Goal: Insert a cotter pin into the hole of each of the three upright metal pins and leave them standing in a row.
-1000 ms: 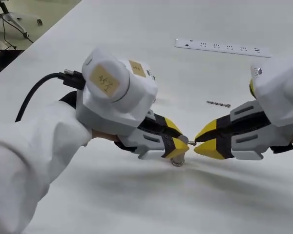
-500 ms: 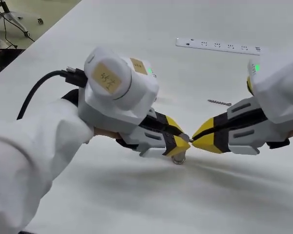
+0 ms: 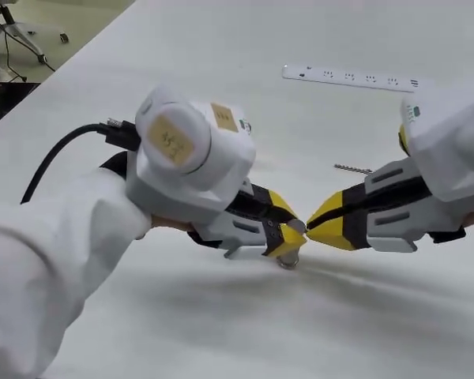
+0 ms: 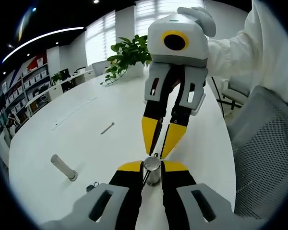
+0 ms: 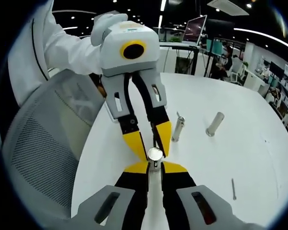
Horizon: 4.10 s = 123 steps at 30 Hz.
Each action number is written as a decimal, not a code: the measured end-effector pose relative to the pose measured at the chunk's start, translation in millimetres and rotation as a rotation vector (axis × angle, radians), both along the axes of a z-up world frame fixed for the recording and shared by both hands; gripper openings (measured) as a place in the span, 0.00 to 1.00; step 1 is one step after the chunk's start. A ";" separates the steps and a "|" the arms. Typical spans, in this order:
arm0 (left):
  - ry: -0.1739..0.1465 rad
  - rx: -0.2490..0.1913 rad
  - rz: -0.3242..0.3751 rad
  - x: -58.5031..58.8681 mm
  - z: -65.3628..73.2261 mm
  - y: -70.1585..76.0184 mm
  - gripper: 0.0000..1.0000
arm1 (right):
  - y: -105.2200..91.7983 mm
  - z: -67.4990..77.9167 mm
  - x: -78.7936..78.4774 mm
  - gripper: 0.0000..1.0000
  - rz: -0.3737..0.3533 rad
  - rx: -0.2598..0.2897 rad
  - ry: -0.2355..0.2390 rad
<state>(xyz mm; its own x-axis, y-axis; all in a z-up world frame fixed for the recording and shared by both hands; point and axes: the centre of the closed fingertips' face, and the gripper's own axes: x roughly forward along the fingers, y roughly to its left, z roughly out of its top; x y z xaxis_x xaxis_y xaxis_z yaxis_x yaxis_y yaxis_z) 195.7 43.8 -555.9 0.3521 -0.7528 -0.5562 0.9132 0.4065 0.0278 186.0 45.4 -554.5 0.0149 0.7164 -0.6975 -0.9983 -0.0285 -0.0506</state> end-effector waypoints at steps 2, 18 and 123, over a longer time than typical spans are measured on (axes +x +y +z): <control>-0.009 0.006 0.004 -0.8 -0.8 2.2 0.18 | -0.3 0.2 -0.1 0.09 -0.002 -0.002 0.000; 0.038 -0.126 0.069 -36.3 3.7 19.6 0.68 | 10.8 -5.9 -4.3 0.16 -0.049 0.015 0.041; 0.156 -0.076 0.328 -44.1 7.0 91.6 0.99 | -3.2 5.0 49.2 0.28 -0.282 0.085 0.085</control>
<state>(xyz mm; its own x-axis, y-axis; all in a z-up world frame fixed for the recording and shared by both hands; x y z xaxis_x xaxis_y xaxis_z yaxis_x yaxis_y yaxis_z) 151.6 135.4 -548.9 0.4970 -0.6550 -0.5692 0.7248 0.6740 -0.1428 235.2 42.2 -549.5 0.1654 0.7482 -0.6425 -0.9670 0.2510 0.0434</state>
